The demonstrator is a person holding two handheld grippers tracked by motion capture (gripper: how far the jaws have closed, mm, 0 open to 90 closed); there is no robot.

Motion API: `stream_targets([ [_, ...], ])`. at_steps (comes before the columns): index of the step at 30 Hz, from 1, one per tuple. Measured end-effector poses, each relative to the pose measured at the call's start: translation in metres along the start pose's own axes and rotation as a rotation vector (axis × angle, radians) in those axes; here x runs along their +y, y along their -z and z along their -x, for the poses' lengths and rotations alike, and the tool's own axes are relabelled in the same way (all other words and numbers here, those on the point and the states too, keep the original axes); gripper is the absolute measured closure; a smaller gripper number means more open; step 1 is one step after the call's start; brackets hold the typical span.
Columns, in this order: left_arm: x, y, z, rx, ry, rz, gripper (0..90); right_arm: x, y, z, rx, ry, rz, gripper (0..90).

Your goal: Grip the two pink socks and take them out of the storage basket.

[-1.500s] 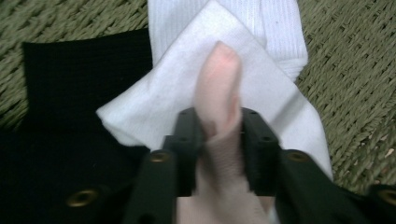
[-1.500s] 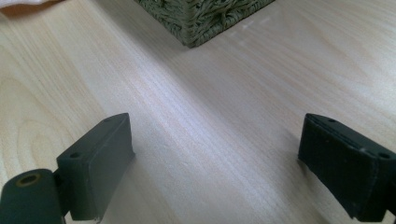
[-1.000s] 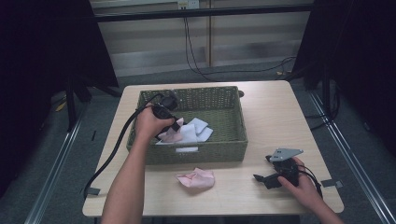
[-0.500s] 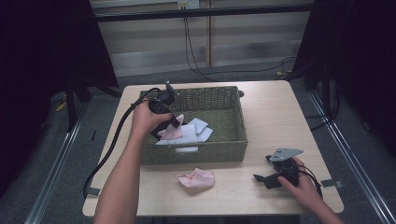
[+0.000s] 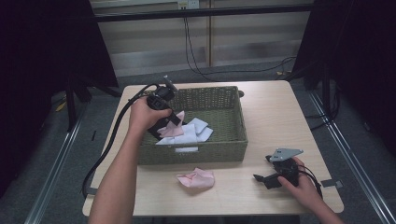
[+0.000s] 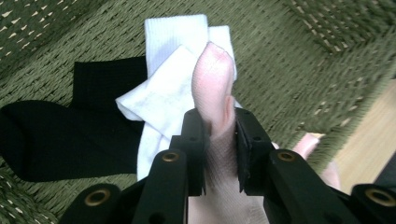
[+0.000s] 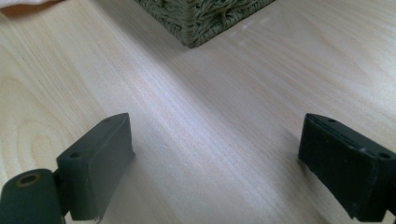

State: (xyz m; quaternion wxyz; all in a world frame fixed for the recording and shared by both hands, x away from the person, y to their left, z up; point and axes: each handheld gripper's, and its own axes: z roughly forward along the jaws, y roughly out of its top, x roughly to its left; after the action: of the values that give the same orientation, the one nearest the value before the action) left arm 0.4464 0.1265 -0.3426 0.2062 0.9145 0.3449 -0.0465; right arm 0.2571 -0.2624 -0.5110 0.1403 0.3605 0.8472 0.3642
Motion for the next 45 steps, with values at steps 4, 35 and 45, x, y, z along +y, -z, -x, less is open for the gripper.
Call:
stream_targets([
  [4, 0.002, 0.007, 0.005, -0.001, -0.002, 0.009, 75.7, 0.000, 0.000, 0.000, 0.000, 0.000, 0.000, 9.3],
  [35, 0.004, 0.037, 0.024, -0.027, -0.028, 0.017, 75.6, 0.000, 0.000, 0.000, 0.000, 0.000, 0.000, 9.3],
  [45, 0.000, 0.040, 0.030, -0.024, -0.036, 0.006, 75.5, 0.000, 0.000, 0.000, -0.001, 0.000, 0.000, 9.3],
])
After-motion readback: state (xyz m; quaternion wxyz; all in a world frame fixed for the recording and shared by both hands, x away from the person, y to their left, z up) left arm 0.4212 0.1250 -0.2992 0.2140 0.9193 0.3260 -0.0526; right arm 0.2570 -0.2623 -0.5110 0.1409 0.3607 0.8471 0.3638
